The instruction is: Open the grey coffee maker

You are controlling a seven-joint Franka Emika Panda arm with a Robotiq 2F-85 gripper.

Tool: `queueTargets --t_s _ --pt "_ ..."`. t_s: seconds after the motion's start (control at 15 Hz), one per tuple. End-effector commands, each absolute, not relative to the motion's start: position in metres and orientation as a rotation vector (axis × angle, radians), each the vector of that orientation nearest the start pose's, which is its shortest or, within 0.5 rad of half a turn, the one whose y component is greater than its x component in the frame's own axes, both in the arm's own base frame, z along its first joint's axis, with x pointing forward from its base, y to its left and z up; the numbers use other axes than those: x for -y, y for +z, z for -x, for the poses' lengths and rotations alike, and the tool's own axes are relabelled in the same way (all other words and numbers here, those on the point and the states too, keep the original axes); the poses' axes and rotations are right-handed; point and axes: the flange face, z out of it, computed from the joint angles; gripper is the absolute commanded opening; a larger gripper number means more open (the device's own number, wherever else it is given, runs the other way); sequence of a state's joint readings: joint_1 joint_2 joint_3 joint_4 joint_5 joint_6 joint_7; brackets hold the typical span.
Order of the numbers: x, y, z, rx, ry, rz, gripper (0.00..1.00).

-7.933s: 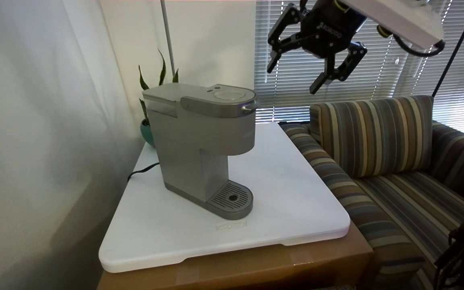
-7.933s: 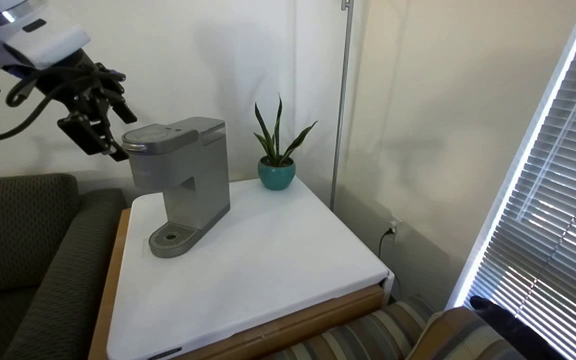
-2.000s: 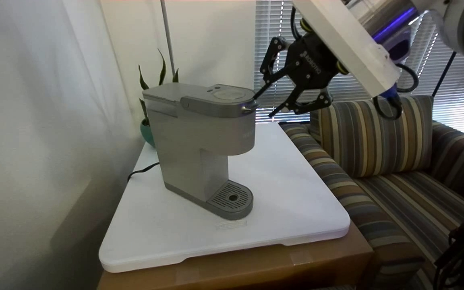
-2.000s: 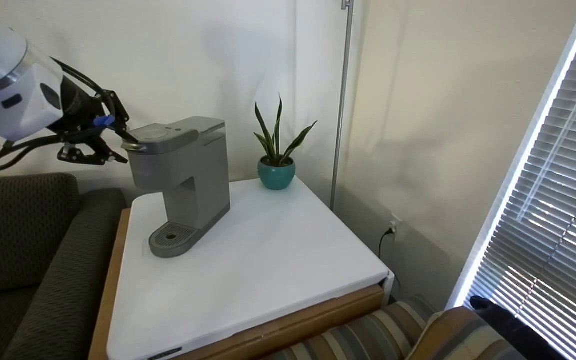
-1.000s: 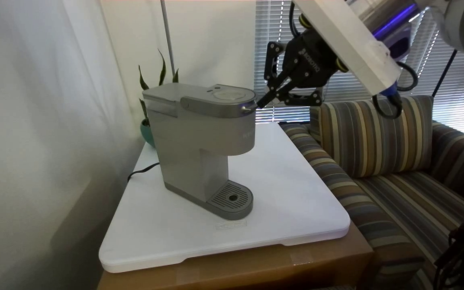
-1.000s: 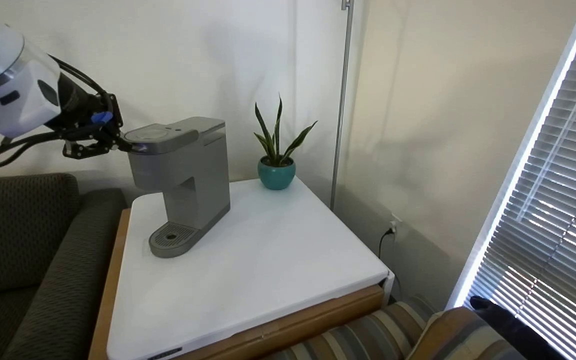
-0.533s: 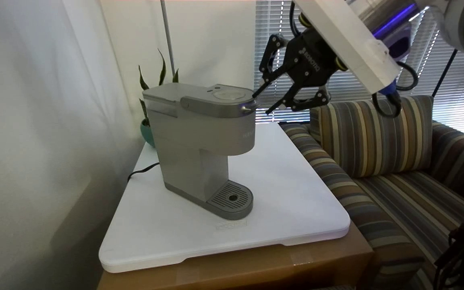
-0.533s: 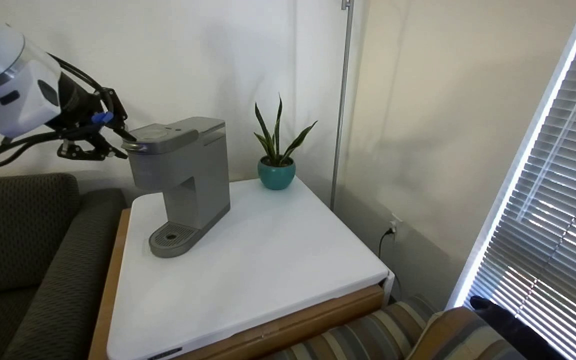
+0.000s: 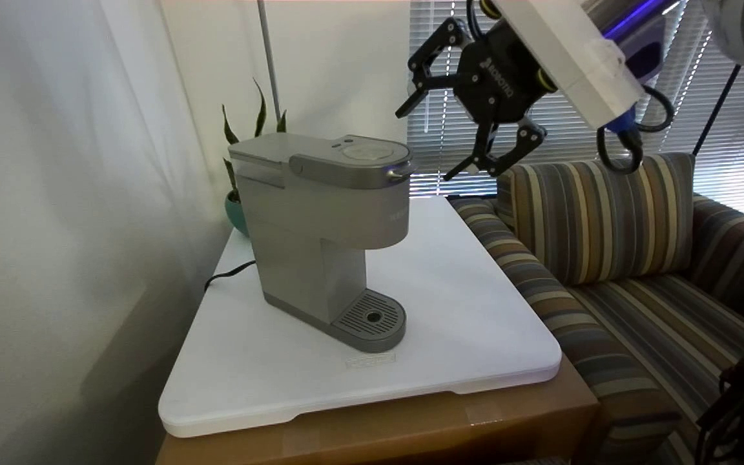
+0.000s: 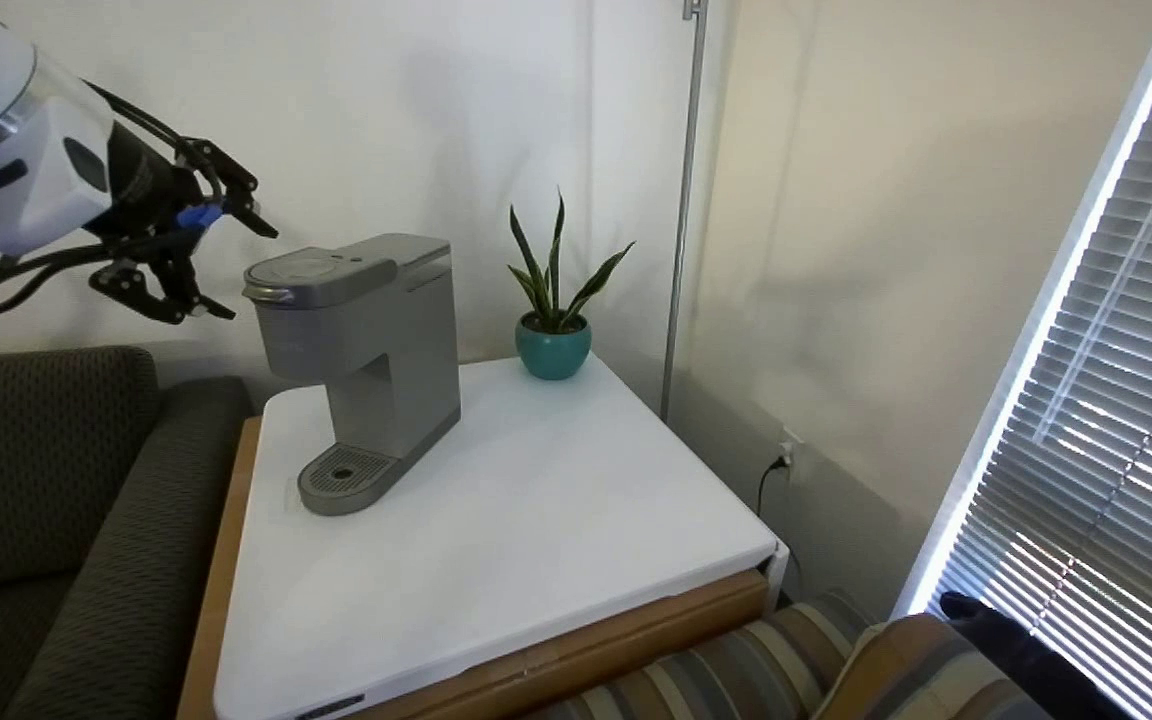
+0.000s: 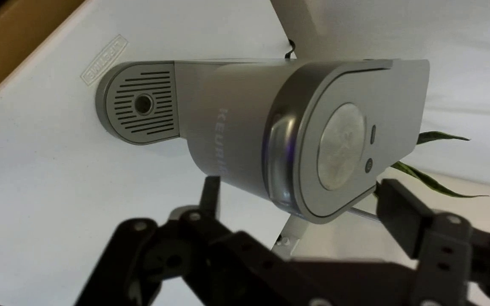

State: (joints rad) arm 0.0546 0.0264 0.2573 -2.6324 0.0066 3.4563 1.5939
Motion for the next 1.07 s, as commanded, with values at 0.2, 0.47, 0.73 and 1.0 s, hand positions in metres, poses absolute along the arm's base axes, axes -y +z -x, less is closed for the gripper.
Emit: queueTargets --t_s 0.2,0.47,0.73,1.0 --pt "-0.154 0.324 -0.460 -1.455 -0.564 1.955 1.00" --pt "-0.153 0.318 -0.462 -1.465 -0.554 1.958 1.00" --pt "-0.153 0.310 -0.467 -1.482 -0.537 1.960 1.00" --pt "-0.154 0.304 -0.473 -1.483 -0.528 1.963 1.00"
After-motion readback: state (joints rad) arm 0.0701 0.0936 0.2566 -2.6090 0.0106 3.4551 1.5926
